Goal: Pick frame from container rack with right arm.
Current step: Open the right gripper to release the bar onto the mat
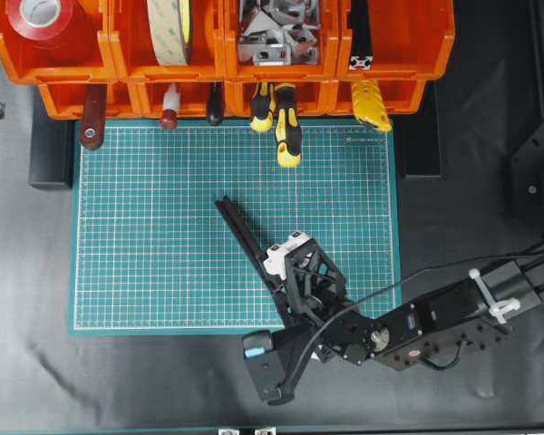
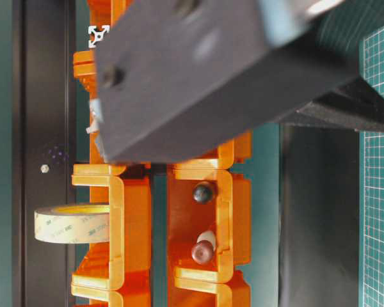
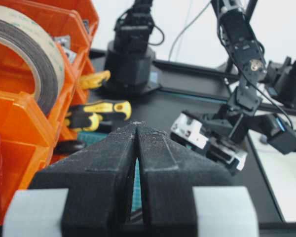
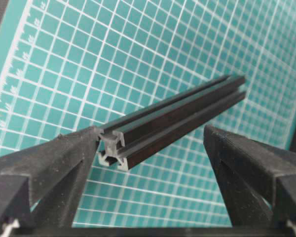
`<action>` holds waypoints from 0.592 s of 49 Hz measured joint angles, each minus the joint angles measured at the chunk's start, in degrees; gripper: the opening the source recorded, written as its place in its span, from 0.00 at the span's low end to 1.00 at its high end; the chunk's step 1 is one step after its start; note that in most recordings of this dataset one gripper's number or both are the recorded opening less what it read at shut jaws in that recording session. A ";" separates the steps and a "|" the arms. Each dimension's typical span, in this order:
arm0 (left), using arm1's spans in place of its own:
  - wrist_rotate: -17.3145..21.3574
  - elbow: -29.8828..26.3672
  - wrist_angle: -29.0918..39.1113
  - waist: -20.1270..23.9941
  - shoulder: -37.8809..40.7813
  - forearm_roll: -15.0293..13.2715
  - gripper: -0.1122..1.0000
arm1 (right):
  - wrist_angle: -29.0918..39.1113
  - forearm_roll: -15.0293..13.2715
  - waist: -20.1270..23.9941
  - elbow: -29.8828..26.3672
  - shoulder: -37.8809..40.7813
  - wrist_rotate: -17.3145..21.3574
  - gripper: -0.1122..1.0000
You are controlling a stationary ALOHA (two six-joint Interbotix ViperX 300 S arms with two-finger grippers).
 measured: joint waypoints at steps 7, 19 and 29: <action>0.00 0.00 0.00 0.00 -0.09 0.00 0.10 | -0.88 0.26 0.00 -0.09 -0.53 3.78 0.87; 0.00 -0.44 0.00 -0.09 -0.70 0.00 0.10 | -3.96 1.76 -0.09 0.62 -1.32 9.40 0.87; 0.00 -0.79 0.00 -0.09 -1.14 0.00 0.10 | -4.66 1.93 0.00 2.64 -3.34 11.16 0.87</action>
